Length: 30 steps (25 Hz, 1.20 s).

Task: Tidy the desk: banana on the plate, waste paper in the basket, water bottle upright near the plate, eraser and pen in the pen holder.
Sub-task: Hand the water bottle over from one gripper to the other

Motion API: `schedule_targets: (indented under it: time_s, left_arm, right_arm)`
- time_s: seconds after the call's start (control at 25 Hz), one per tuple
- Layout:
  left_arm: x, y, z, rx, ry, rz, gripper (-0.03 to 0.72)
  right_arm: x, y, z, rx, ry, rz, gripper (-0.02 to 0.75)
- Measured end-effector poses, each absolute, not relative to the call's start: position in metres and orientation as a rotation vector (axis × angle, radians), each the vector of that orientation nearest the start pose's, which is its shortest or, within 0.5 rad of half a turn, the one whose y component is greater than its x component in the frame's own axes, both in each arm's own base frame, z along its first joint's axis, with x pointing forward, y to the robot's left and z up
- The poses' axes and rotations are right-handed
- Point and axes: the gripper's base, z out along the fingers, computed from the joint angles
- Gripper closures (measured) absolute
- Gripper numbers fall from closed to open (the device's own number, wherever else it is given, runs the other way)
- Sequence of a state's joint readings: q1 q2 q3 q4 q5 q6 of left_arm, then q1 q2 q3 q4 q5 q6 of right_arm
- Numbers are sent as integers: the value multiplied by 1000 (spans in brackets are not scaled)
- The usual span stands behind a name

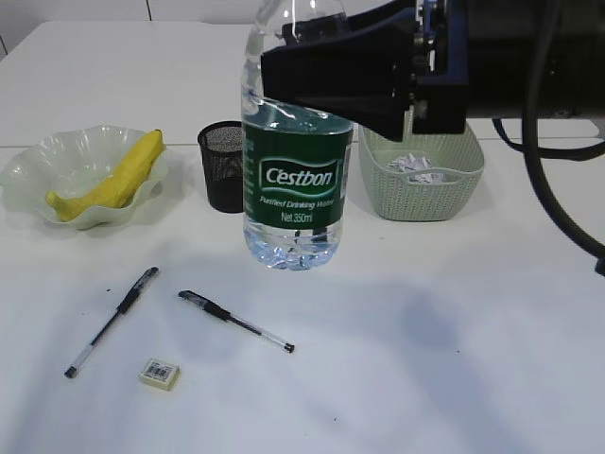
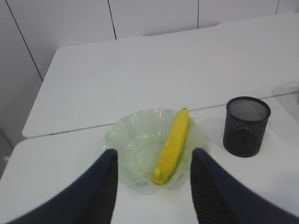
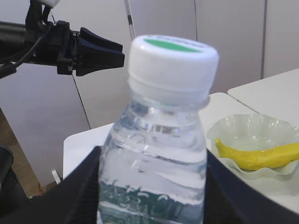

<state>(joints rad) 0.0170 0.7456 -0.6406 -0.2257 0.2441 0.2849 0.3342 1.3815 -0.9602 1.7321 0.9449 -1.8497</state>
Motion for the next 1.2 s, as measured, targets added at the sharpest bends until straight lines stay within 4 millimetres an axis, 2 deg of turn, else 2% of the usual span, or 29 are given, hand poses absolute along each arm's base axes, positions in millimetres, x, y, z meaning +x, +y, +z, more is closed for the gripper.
schedule_targets:
  time_s: [0.16, 0.32, 0.44, 0.56, 0.72, 0.88, 1.0, 1.2]
  left_arm:
    - [159, -2, 315, 19, 1781, -22, 328]
    - [159, -15, 308, 71, 1714, -71, 326]
    - [161, -30, 305, 141, 1692, -138, 306]
    - [165, -51, 300, 234, 1698, -212, 250]
    - [170, -86, 289, 373, 1691, -319, 181]
    - [171, -118, 280, 470, 1660, -403, 144]
    - [170, -134, 276, 485, 1633, -463, 105]
    - [170, -149, 275, 450, 1571, -548, 55]
  right_arm:
    - [244, 162, 340, -968, 1451, 1013, 356]
    - [245, 161, 339, -960, 1460, 1000, 356]
    - [248, 160, 338, -944, 1479, 958, 356]
    - [250, 159, 337, -952, 1474, 913, 356]
    - [251, 159, 337, -956, 1471, 901, 356]
    - [252, 159, 336, -958, 1471, 884, 356]
    - [252, 158, 336, -956, 1472, 878, 356]
    - [252, 158, 336, -968, 1460, 865, 356]
